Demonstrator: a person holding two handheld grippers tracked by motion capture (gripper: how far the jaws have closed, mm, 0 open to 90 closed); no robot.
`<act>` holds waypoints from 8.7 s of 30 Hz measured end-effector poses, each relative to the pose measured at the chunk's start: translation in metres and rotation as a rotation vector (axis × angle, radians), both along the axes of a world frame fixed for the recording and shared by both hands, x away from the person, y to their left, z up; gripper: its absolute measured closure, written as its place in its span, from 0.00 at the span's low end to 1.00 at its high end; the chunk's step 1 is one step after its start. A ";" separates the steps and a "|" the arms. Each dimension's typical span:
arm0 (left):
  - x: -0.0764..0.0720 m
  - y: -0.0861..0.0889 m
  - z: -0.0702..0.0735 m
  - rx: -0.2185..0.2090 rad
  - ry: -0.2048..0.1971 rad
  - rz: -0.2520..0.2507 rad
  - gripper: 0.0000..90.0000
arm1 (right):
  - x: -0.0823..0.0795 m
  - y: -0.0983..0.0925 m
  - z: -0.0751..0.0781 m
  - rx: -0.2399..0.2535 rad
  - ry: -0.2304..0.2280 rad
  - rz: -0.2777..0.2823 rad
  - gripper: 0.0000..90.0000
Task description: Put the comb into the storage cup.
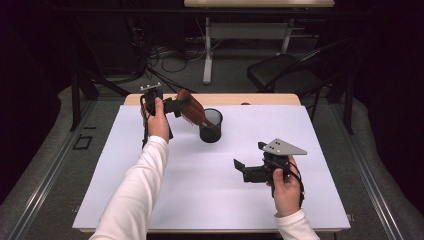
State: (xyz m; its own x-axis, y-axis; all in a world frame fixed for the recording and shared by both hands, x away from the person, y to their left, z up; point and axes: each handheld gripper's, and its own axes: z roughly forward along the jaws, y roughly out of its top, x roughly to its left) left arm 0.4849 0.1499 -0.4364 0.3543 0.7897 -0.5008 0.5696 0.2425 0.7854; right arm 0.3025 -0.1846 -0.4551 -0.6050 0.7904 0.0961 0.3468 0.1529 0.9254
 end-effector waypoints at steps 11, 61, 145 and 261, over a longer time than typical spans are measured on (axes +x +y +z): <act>-0.001 0.004 0.004 0.040 -0.011 0.001 0.11 | 0.000 0.000 0.000 0.000 -0.003 -0.001 0.00; -0.021 0.034 0.042 0.203 -0.085 -0.135 0.16 | 0.000 -0.003 0.001 -0.002 -0.017 -0.010 0.03; -0.153 0.063 0.021 0.373 -0.223 -0.468 0.16 | 0.001 -0.014 0.007 -0.026 0.011 0.003 0.00; -0.177 0.107 -0.089 0.307 -0.223 -0.363 0.16 | -0.022 -0.090 -0.082 -0.036 0.082 -0.237 0.00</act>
State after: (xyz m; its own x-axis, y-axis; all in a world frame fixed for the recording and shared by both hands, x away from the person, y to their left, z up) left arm 0.3075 0.2565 -0.5259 0.7038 0.6952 -0.1466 0.3849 -0.1997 0.9011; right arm 0.2803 -0.2747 -0.5372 -0.3939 0.9130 0.1061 0.4502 0.0911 0.8883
